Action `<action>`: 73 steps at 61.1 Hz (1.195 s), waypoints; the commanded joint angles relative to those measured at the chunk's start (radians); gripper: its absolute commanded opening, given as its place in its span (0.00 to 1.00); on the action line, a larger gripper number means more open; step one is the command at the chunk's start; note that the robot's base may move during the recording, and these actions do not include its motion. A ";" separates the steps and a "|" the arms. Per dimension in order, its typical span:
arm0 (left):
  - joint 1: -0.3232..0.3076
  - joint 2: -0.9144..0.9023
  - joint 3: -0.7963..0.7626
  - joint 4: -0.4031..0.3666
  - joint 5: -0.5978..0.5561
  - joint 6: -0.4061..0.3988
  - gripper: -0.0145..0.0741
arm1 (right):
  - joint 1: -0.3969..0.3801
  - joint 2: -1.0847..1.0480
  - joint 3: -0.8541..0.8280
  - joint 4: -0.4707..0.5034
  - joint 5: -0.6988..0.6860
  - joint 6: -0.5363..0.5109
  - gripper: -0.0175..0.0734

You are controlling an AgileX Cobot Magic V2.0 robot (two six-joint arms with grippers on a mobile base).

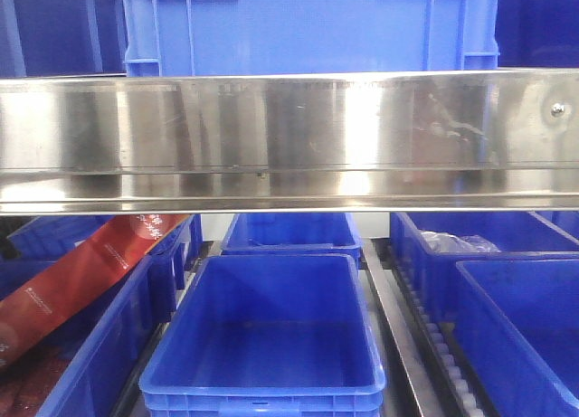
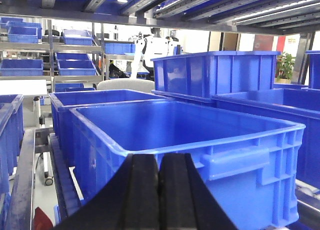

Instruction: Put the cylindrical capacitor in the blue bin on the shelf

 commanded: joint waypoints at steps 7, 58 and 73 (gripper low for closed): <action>0.004 -0.005 0.001 -0.004 -0.020 0.000 0.04 | -0.046 -0.169 0.111 -0.004 0.122 -0.009 0.01; 0.004 -0.005 0.002 -0.004 -0.020 0.000 0.04 | 0.048 -0.269 0.208 -0.067 0.130 -0.009 0.01; 0.004 -0.005 0.002 -0.004 -0.020 0.000 0.04 | 0.048 -0.269 0.208 -0.067 0.123 -0.009 0.01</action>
